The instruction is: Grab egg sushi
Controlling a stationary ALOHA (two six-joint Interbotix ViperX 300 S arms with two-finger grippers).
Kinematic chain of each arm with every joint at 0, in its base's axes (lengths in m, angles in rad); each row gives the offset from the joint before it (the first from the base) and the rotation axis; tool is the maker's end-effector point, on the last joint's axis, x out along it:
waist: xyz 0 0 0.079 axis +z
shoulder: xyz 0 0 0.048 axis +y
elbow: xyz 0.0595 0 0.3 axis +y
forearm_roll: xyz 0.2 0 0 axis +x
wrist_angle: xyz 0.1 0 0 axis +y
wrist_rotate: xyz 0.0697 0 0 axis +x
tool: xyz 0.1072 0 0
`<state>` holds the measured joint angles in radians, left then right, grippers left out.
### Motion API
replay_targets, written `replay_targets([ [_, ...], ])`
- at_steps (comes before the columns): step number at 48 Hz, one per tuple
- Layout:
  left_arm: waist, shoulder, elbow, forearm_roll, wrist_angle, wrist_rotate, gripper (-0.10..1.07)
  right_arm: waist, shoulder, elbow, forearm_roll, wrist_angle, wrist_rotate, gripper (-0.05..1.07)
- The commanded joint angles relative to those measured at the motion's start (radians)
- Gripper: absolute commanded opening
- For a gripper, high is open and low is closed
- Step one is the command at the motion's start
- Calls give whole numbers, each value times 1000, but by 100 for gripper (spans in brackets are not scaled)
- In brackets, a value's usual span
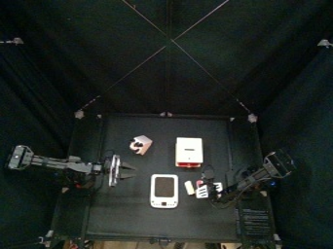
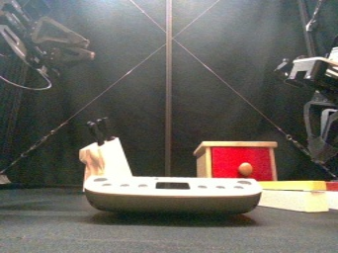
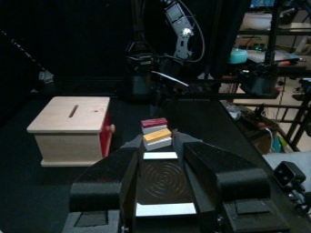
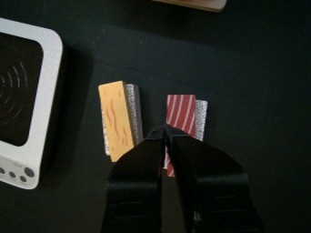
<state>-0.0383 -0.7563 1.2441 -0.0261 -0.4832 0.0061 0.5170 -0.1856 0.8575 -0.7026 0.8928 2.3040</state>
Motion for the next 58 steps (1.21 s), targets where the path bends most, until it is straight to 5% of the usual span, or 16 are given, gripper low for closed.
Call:
replay_targets([
  [1, 2, 2, -14, 2, -5, 0, 73, 3, -23, -17, -15, 0, 0, 50],
  [30, 2, 2, -11, 2, -5, 2, 73, 3, 31, -64, -155, -55, -3, 52],
  [58, 2, 2, -11, 2, -6, 0, 73, 14, 107, -103, -181, -51, -20, 91],
])
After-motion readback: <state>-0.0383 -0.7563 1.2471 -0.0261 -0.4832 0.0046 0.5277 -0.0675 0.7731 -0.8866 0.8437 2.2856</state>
